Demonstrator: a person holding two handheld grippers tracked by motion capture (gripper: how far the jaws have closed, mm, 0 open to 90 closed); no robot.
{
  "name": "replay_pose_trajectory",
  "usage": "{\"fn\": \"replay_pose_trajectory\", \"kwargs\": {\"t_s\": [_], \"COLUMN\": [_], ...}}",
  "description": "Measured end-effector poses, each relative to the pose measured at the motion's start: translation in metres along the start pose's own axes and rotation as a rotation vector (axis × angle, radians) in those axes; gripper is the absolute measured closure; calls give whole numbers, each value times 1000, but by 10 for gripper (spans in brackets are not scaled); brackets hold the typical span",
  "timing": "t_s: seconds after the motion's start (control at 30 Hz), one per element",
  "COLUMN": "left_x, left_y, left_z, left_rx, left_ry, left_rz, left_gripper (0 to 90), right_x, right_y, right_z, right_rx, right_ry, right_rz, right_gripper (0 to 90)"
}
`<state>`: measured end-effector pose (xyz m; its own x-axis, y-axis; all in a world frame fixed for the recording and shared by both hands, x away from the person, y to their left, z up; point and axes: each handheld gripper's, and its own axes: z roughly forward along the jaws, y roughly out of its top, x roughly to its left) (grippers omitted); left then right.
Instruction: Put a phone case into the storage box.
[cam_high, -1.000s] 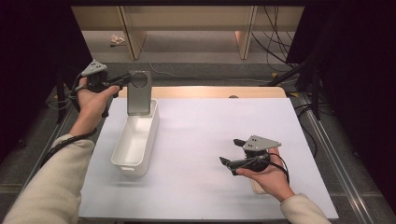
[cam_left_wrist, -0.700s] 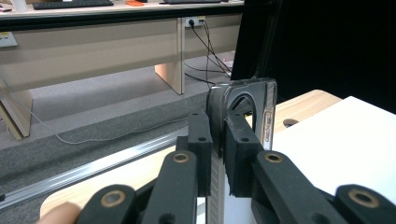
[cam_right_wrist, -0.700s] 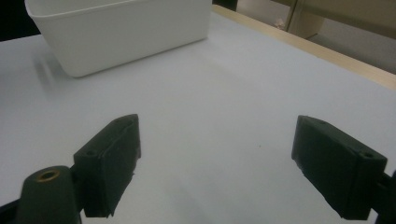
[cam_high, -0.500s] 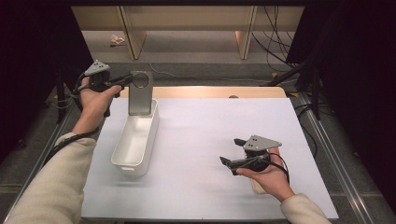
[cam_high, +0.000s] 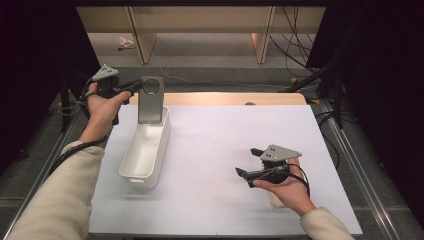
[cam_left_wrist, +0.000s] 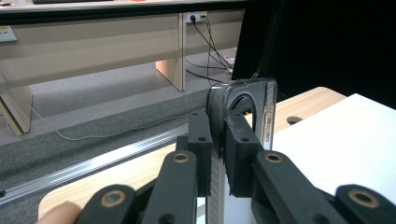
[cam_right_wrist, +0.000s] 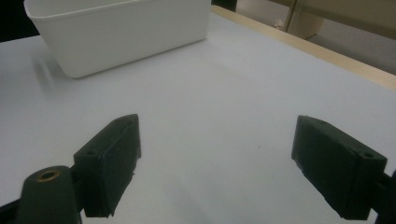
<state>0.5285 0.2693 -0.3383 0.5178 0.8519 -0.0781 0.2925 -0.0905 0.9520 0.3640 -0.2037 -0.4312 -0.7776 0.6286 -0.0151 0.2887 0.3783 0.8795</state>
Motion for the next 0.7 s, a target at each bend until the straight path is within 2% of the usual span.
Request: {"fn": "replay_pose_trajectory", "kwargs": {"t_s": [0.7], "left_x": [1], "left_y": [-4], "left_z": [12], "left_rx": [22], "left_ry": [4], "left_rz": [-7], "left_gripper": [821], "right_x": [-1], "right_y": [-1], "right_z": [0], "right_rx": [2], "right_ry": [0], "right_rz": [2], "right_gripper": [169]}}
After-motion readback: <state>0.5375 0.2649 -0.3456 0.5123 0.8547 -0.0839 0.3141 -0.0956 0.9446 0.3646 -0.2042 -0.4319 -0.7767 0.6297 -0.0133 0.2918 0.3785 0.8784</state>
